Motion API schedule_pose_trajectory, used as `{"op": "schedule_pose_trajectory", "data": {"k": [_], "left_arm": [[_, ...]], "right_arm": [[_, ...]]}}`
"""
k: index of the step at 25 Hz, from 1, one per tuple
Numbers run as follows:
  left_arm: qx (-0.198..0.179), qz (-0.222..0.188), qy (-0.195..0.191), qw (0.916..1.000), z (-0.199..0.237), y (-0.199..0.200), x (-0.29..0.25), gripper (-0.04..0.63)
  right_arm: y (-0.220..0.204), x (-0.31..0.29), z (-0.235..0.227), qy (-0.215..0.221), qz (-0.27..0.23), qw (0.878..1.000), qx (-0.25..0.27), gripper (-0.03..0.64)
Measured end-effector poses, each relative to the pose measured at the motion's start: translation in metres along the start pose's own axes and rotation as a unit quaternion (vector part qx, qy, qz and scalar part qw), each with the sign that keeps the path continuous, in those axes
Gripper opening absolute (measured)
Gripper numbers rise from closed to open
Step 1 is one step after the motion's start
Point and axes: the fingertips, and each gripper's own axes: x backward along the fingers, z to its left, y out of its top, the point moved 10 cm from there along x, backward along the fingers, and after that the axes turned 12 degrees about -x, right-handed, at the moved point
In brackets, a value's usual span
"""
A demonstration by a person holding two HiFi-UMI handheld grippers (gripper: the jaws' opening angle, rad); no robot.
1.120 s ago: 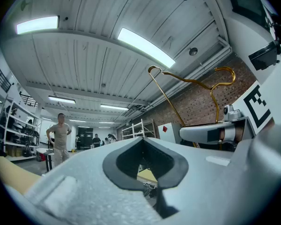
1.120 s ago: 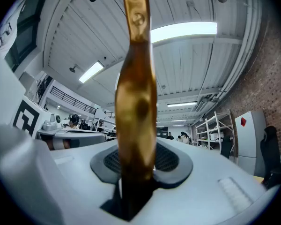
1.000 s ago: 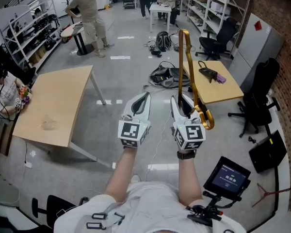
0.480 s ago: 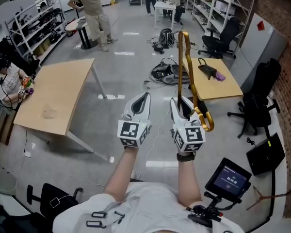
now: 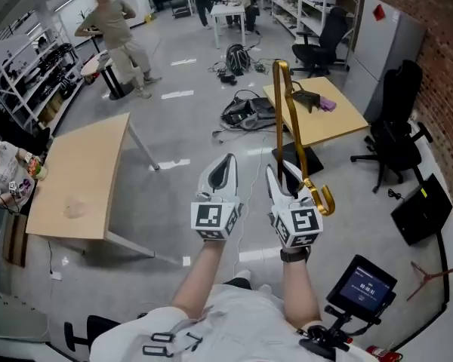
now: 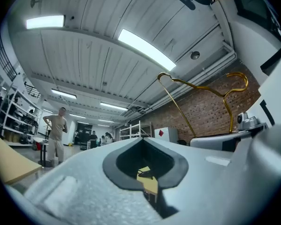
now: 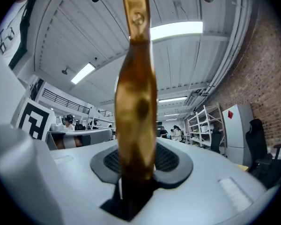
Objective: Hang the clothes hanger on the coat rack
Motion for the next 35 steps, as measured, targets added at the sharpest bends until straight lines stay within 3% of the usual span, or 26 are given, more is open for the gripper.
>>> {"op": "schedule_pose_trajectory", "data": {"k": [3, 5, 9, 13, 18, 25, 30, 33, 35], "left_arm": [[0.007, -0.020, -0.074, 0.9970, -0.011, -0.007, -0.033, 0.000], [0.005, -0.045, -0.101, 0.9939, -0.006, -0.007, -0.042, 0.000], [-0.009, -0.053, -0.083, 0.9951, 0.024, -0.015, -0.043, 0.000], [0.026, -0.024, -0.073, 0.9967, 0.051, -0.039, -0.039, 0.000], [0.073, 0.000, -0.123, 0.9897, 0.040, -0.053, -0.048, 0.000], [0.077, -0.006, -0.176, 0.9813, 0.016, -0.058, -0.070, 0.002], [0.086, -0.043, -0.236, 0.9669, -0.046, -0.016, -0.073, 0.002], [0.092, -0.049, -0.270, 0.9571, -0.119, 0.009, -0.076, 0.002], [0.095, -0.058, -0.309, 0.9444, -0.182, 0.019, -0.077, 0.001]], "right_arm": [[-0.001, -0.013, -0.012, -0.038, -0.001, 0.999, 0.020, 0.115], [-0.009, -0.026, -0.010, -0.052, -0.001, 0.998, 0.029, 0.116], [-0.016, -0.047, -0.001, -0.061, -0.005, 0.998, 0.031, 0.115], [-0.018, -0.061, 0.014, -0.054, 0.003, 0.998, 0.036, 0.117], [-0.025, -0.056, 0.015, -0.064, 0.022, 0.997, 0.037, 0.115], [-0.027, -0.042, -0.011, -0.112, 0.004, 0.993, 0.028, 0.116], [-0.001, 0.024, -0.040, -0.144, -0.023, 0.989, 0.028, 0.117], [0.025, 0.097, -0.072, -0.196, -0.034, 0.979, 0.043, 0.117], [0.038, 0.155, -0.097, -0.245, -0.043, 0.967, 0.056, 0.117]]}}
